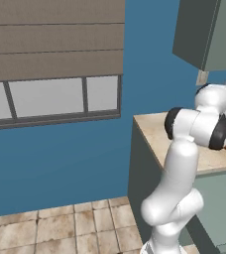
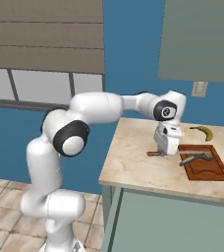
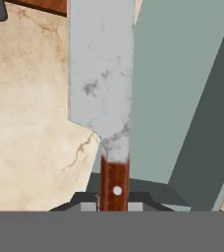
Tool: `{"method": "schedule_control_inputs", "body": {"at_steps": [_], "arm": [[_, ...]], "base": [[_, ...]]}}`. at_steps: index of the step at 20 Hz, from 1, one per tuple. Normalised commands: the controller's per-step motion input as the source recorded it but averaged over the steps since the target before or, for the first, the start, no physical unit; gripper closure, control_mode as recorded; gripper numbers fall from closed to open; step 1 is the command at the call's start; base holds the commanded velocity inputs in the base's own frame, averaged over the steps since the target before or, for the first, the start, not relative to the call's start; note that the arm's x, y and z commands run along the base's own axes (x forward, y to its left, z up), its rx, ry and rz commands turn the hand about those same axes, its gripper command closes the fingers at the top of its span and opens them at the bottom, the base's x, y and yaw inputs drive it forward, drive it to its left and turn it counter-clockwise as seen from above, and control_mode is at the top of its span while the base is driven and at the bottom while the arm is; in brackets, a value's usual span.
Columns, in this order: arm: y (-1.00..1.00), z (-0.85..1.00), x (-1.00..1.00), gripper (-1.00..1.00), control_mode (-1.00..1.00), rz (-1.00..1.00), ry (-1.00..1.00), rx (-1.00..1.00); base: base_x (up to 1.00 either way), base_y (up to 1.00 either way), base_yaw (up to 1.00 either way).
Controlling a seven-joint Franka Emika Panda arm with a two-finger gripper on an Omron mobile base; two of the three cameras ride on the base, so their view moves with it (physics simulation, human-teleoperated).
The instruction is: Open the drawer on the right and place the cutting tools on the cutting board.
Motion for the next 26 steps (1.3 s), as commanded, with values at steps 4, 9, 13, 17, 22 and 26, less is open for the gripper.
{"method": "schedule_control_inputs", "body": {"at_steps": [4,9,13,17,22,26], "arm": [[-0.72,-0.04,0.08,1.00,-1.00,-0.01,-0.01,0.00],[-0.29,-0.25,-0.02,1.00,-1.00,0.00,-0.10,-0.03],[-0.02,-0.25,0.00,1.00,-1.00,0.00,-0.14,-0.03],[0.00,-0.20,0.00,1.00,-1.00,0.00,-0.15,-0.08],[0.00,-0.27,0.00,1.00,-1.00,0.00,-0.14,-0.17],[0.00,-0.30,0.05,1.00,-1.00,0.00,-0.10,-0.22]], "base": [[0.00,0.00,0.00],[0.00,0.00,0.00],[0.00,0.00,0.00],[0.00,0.00,0.00],[0.00,0.00,0.00],[0.00,0.00,0.00]]}}
